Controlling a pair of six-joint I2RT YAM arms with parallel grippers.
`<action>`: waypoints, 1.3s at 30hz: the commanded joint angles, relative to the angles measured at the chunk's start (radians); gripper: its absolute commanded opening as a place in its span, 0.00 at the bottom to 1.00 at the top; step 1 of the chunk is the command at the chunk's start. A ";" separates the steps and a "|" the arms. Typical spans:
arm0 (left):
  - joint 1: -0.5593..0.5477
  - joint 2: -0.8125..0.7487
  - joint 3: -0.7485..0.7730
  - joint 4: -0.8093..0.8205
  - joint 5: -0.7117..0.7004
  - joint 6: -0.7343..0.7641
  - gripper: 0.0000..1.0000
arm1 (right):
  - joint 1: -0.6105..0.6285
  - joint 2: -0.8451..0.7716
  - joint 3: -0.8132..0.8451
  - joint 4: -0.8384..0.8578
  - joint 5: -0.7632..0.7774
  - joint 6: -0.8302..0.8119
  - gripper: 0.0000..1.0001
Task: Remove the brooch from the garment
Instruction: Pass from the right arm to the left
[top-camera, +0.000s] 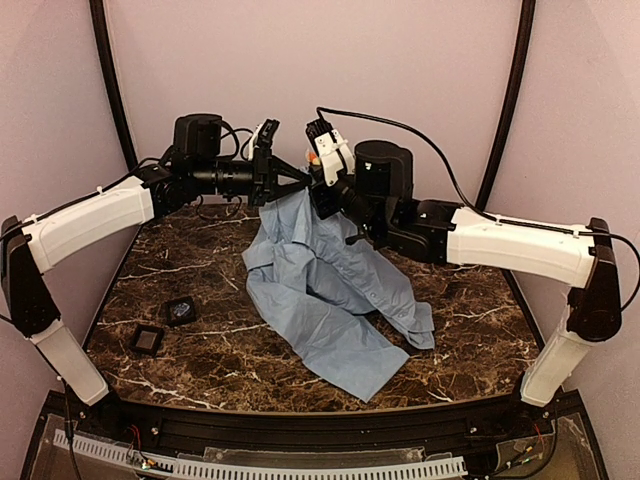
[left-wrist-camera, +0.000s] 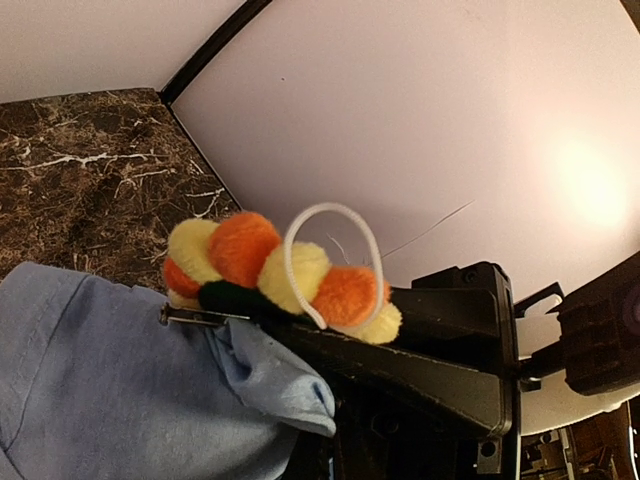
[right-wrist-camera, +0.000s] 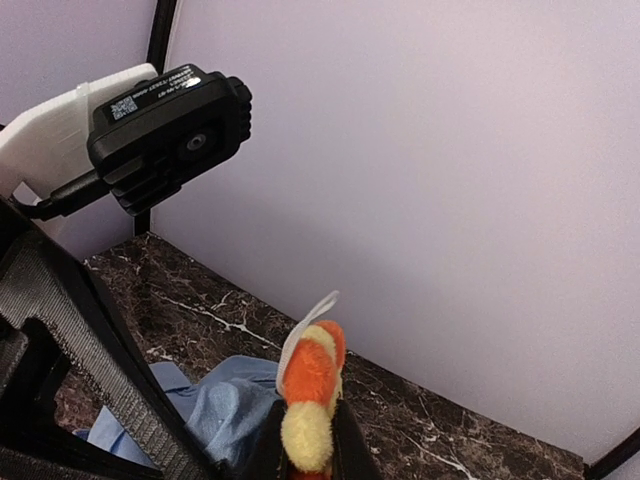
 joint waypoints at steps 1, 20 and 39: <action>-0.013 -0.025 -0.009 0.056 0.020 -0.036 0.01 | 0.000 -0.012 -0.054 0.192 0.034 0.041 0.00; 0.002 -0.162 0.060 -0.231 -0.040 0.122 0.76 | -0.051 -0.190 -0.154 0.438 -0.236 0.375 0.00; 0.044 -0.111 0.268 -0.161 -0.073 0.140 0.90 | -0.066 -0.293 -0.180 0.420 -0.410 0.542 0.00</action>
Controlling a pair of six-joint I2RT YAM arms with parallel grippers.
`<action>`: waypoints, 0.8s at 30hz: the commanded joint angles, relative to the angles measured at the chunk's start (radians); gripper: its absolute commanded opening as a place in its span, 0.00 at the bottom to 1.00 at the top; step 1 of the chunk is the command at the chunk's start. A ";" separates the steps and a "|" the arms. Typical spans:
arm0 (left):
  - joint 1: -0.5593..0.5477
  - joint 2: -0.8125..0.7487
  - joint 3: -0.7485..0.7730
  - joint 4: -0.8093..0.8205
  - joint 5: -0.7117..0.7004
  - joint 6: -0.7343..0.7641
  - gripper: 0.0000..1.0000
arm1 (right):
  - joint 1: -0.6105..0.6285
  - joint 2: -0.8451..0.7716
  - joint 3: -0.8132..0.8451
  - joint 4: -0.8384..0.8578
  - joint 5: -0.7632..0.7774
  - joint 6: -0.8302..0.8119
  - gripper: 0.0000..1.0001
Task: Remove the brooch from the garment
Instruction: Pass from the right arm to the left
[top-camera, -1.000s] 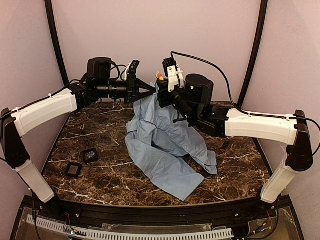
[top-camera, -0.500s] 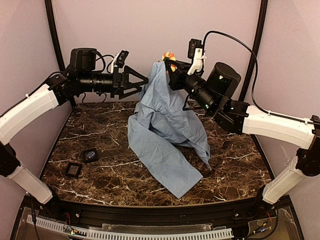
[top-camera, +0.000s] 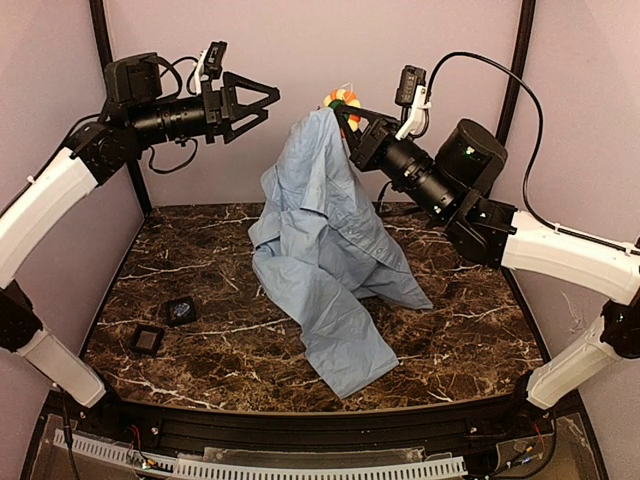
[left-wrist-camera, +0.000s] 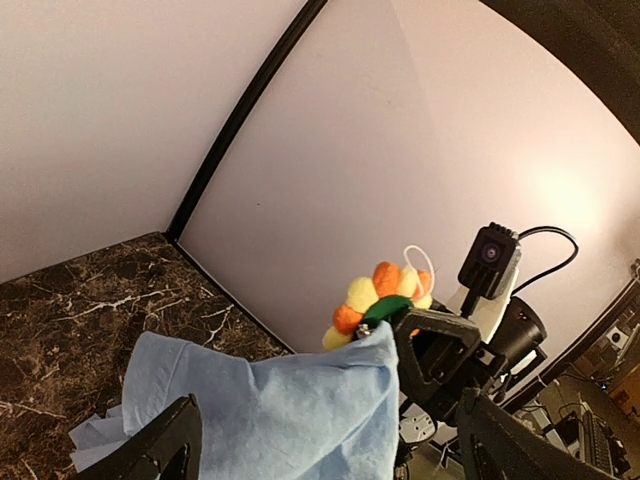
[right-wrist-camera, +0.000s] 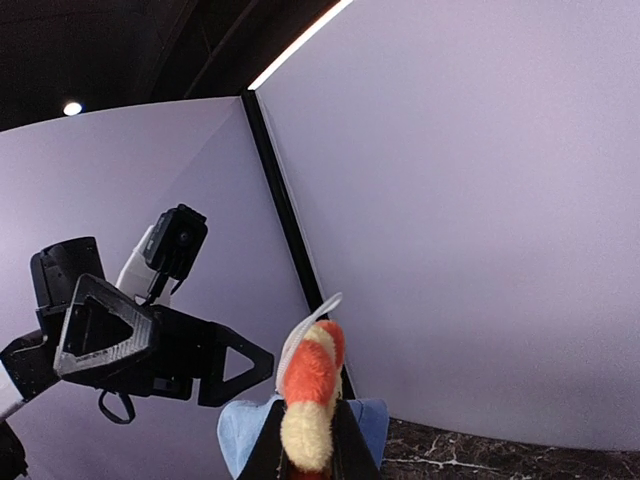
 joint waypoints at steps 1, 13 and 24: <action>-0.004 0.043 -0.006 0.051 0.052 -0.006 0.90 | -0.005 -0.049 -0.016 0.033 -0.042 0.072 0.00; -0.077 0.054 -0.132 0.252 0.135 -0.092 0.93 | -0.005 -0.057 -0.055 0.027 -0.099 0.204 0.00; -0.089 0.056 -0.199 0.355 0.187 -0.140 0.61 | -0.005 -0.033 -0.048 0.038 -0.107 0.267 0.00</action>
